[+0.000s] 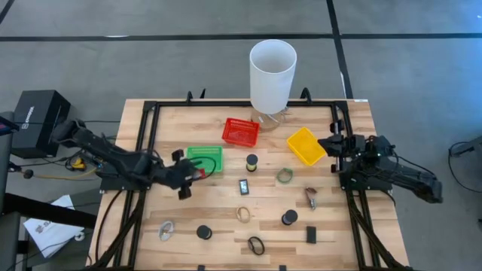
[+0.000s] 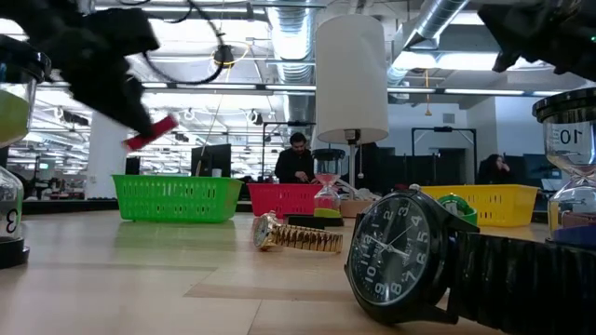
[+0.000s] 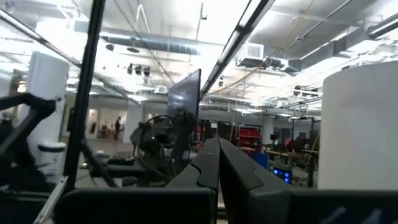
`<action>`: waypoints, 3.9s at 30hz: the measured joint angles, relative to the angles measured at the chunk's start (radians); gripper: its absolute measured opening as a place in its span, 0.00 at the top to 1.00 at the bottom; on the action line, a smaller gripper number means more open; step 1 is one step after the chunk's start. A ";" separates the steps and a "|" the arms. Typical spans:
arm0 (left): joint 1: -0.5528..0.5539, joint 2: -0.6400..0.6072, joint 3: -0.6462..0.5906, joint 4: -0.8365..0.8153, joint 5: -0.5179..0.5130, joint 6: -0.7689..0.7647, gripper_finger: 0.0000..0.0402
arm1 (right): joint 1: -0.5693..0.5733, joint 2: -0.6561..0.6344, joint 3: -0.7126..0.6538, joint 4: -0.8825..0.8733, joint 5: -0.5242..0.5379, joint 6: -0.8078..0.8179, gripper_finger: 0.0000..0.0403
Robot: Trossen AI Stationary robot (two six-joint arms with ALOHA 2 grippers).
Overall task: Pick & Place Office items
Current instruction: Put the red digital timer into the green bin, then put the top black hourglass into the red bin
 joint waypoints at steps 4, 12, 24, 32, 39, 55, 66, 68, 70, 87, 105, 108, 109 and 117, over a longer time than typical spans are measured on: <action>0.111 0.001 0.000 0.080 -0.005 0.177 0.62 | 0.000 0.061 0.000 0.074 0.015 0.029 1.00; 0.334 0.104 0.000 0.112 0.184 0.242 0.62 | 0.003 0.276 0.000 0.304 0.015 0.108 1.00; 0.451 0.243 0.000 0.087 0.276 0.392 0.61 | 0.088 0.651 0.048 0.396 0.011 -0.074 1.00; 0.476 0.231 0.000 0.072 0.266 0.392 0.53 | 0.151 0.961 0.195 0.404 0.031 -0.087 0.98; 0.476 0.231 0.000 0.073 0.266 0.391 0.47 | 0.157 1.230 0.311 0.394 0.034 -0.088 0.82; 0.470 0.012 0.067 0.105 0.266 0.363 0.50 | 0.162 1.507 0.484 0.363 0.034 -0.162 0.42; 0.470 -0.128 0.067 0.297 0.272 0.356 0.52 | 0.200 1.625 0.551 0.338 0.006 -0.152 0.41; 0.470 -0.138 0.066 0.296 0.273 0.357 0.53 | 0.219 1.659 0.568 0.334 0.007 -0.186 0.41; 0.470 -0.135 0.067 0.311 0.273 0.357 0.52 | 0.232 1.682 0.588 0.325 0.016 -0.216 0.41; 0.470 -0.105 0.066 0.308 0.273 0.354 0.54 | 0.219 1.691 0.648 0.182 0.086 -0.234 0.41; 0.470 -0.105 0.066 0.308 0.273 0.354 0.54 | 0.222 1.673 0.646 0.156 0.086 -0.194 0.39; 0.470 -0.105 0.066 0.308 0.273 0.354 0.54 | 0.222 1.673 0.646 0.152 0.086 -0.184 0.38; 0.469 -0.105 0.066 0.308 0.273 0.354 0.54 | 0.222 1.673 0.646 0.152 0.085 -0.184 0.37; 0.469 -0.105 0.066 0.308 0.273 0.354 0.54 | 0.222 1.673 0.646 0.124 0.083 -0.180 0.36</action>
